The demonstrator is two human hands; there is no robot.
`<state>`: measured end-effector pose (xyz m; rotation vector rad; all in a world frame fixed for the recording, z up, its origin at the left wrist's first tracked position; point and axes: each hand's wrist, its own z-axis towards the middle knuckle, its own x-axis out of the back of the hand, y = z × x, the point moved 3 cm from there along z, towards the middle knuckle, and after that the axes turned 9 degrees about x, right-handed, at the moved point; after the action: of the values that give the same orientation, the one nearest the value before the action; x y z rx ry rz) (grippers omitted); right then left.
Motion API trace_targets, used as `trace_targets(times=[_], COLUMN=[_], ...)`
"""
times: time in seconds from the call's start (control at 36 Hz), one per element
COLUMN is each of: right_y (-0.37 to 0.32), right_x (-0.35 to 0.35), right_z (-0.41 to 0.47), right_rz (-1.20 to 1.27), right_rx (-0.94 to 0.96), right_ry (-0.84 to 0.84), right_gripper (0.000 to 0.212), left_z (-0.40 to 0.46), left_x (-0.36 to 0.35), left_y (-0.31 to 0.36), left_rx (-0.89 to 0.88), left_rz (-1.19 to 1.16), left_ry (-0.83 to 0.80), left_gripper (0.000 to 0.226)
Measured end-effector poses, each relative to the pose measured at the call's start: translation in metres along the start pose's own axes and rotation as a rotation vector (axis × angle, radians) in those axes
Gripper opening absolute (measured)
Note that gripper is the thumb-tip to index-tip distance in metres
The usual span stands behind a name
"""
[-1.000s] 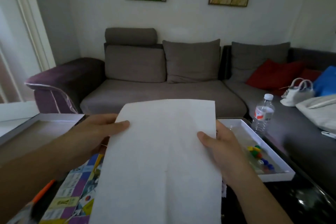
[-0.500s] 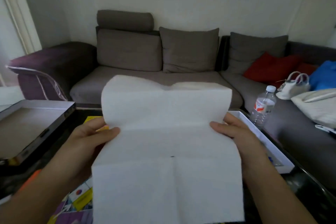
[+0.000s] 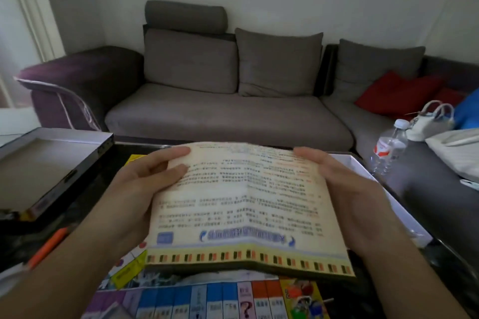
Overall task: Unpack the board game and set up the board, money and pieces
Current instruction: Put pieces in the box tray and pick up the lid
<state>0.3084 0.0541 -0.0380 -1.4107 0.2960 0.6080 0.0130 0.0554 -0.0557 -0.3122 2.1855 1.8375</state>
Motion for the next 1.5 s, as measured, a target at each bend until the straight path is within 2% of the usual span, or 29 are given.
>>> trace_targets(times=[0.08, 0.17, 0.28, 0.31, 0.36, 0.42, 0.47, 0.53, 0.56, 0.61, 0.75, 0.81, 0.89, 0.97, 1.08, 1.17, 1.22, 1.28, 1.33, 1.36, 1.39, 1.5], right_y=[0.01, 0.015, 0.025, 0.03, 0.036, 0.039, 0.039, 0.037, 0.037, 0.037, 0.046, 0.046, 0.041, 0.042, 0.042, 0.034, 0.03, 0.026, 0.02, 0.017, 0.015, -0.003], right_x=[0.006, -0.002, -0.015, -0.019, -0.029, -0.041, -0.05, -0.054, -0.051, -0.044, -0.025, -0.026, -0.027, -0.029, -0.024, -0.015, -0.008, -0.001, 0.008, 0.016, 0.024, 0.063], right_z=[0.002, 0.0, -0.001, -0.001, -0.004, -0.007, -0.01, -0.012, -0.011, -0.008, -0.002, -0.004, -0.006, -0.007, -0.004, -0.005, -0.005, -0.007, -0.007, -0.008, -0.009, -0.01], right_rz=[-0.175, -0.208, -0.165, -0.162, -0.25, -0.45, -0.762, -0.98, -1.004, -0.927, -0.63, -0.57, -0.622, -0.527, -0.299, -0.216, -0.16, -0.219, -0.375, -0.451, -0.513, -0.634], right_rx=[-0.03, 0.048, 0.054, 0.046, 0.043, 0.063, 0.119, 0.176, 0.186, 0.165, -0.109, -0.095, 0.012, 0.011, -0.042, -0.022, -0.044, -0.1, -0.118, -0.113, -0.108, -0.007], right_ry=[-0.068, -0.035, 0.078, 0.093, 0.096, 0.098, 0.07, 0.047, 0.059, 0.127, 0.21, 0.17, 0.147, 0.104, 0.068, 0.046, 0.008, -0.027, -0.038, -0.027, -0.002, 0.241], right_gripper=[0.054, 0.048, 0.041, 0.04, 0.037, 0.033, 0.029, 0.034, 0.04, 0.047, 0.028, 0.02, 0.036, 0.043, 0.031, 0.03, 0.043, 0.046, 0.025, 0.021, 0.024, 0.027], left_z=[0.002, -0.001, -0.012, -0.014, -0.017, -0.022, -0.023, -0.021, -0.021, -0.021, -0.025, -0.024, -0.023, -0.019, -0.009, -0.015, -0.019, -0.016, -0.009, -0.005, -0.004, 0.005], left_x=[-0.004, -0.013, -0.027, -0.032, -0.04, -0.046, -0.048, -0.046, -0.045, -0.044, -0.047, -0.049, -0.049, -0.043, -0.037, -0.045, -0.054, -0.063, -0.068, -0.072, -0.079, -0.103], left_y=[-0.006, -0.012, -0.015, -0.016, -0.019, -0.016, -0.016, -0.017, -0.018, -0.018, -0.017, -0.02, -0.023, -0.024, -0.024, -0.028, -0.03, -0.029, -0.031, -0.034, -0.035, -0.043], left_rx=[0.01, 0.007, 0.071, 0.112, 0.183, 0.231, 0.218, 0.216, 0.219, 0.209, 0.161, 0.159, 0.169, 0.176, 0.18, 0.228, 0.214, 0.169, 0.141, 0.138, 0.142, 0.148], left_rz=[-0.075, 0.031, 0.431, 0.439, 0.305, 0.174, 0.169, 0.195, 0.187, 0.149, 0.123, 0.176, 0.167, 0.155, 0.081, -0.071, 0.028, 0.168, 0.256, 0.258, 0.253, 0.239], left_ry=[0.015, 0.012, -0.066, -0.112, -0.183, -0.144, -0.1, -0.036, -0.009, 0.022, -0.03, -0.038, -0.014, 0.037, 0.098, 0.001, -0.047, -0.032, 0.035, 0.051, 0.062, 0.114], left_gripper=[0.026, 0.027, 0.044, 0.047, 0.051, 0.051, 0.037, 0.026, 0.025, 0.028, 0.039, 0.036, 0.027, 0.031, 0.02, 0.032, 0.03, 0.021, 0.03, 0.023, 0.011, 0.018])
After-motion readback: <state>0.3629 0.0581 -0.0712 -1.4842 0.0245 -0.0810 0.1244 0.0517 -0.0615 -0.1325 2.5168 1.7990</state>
